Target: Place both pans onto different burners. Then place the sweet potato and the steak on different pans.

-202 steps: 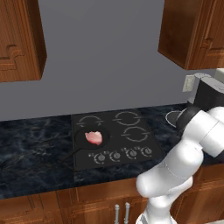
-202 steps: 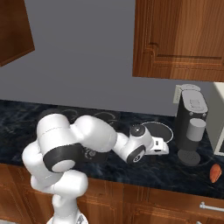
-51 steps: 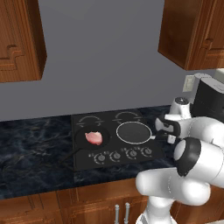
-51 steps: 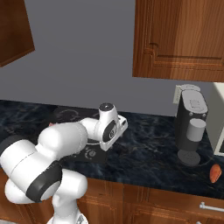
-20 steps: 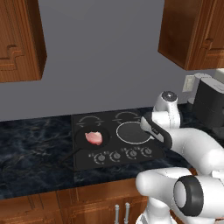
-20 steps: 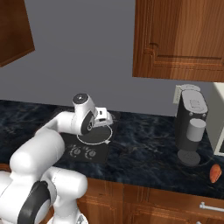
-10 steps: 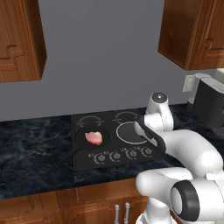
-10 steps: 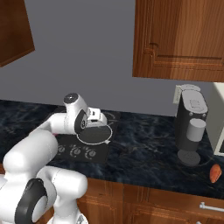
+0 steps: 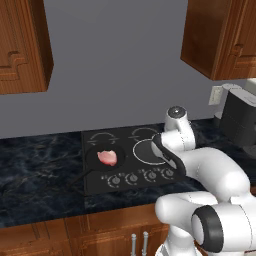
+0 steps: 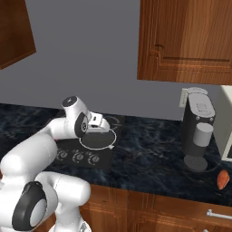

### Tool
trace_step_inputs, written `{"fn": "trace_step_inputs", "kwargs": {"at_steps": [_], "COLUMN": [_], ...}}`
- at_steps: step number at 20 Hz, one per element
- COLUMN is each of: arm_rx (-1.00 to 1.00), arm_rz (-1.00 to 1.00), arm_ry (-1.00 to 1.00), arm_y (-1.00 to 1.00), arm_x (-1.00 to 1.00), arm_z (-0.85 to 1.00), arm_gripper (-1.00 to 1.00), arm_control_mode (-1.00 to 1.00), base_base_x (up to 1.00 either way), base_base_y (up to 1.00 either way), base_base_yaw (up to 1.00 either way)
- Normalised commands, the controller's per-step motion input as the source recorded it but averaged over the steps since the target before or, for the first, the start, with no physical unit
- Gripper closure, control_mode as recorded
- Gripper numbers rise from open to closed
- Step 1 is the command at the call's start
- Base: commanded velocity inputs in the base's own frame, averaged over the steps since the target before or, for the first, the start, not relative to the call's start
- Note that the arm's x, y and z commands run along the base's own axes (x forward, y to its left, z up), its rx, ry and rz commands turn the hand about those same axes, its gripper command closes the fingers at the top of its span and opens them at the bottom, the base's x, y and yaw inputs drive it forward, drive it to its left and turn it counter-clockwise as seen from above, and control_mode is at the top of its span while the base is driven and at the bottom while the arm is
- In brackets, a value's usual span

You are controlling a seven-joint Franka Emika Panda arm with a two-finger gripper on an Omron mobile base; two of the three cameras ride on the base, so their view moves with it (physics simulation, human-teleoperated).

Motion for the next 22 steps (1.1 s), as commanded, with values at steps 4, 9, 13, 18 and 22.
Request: {"fn": "trace_step_inputs", "kwargs": {"at_steps": [4,9,13,18,22], "arm_rx": [0.00,0.00,0.01,0.01,0.00], "arm_rz": [-0.13,-0.08,-0.04,-0.03,0.00], "arm_ry": [0.00,0.00,0.00,-0.01,0.00], "arm_y": [0.00,0.00,0.00,0.00,0.00], "arm_x": [-0.01,0.00,0.00,-0.10,0.00], "arm_z": [-0.28,-0.27,-0.06,0.00,0.00], "arm_gripper": [-1.00,-1.00,-1.00,-1.00,-1.00], "arm_control_mode": [-1.00,-1.00,-1.00,-1.00,1.00], "base_base_x": [0.00,0.00,0.00,0.00,-0.19], "base_base_y": [0.00,0.00,0.00,0.00,0.00], "base_base_yaw": [0.00,0.00,0.00,0.00,-0.02]}}
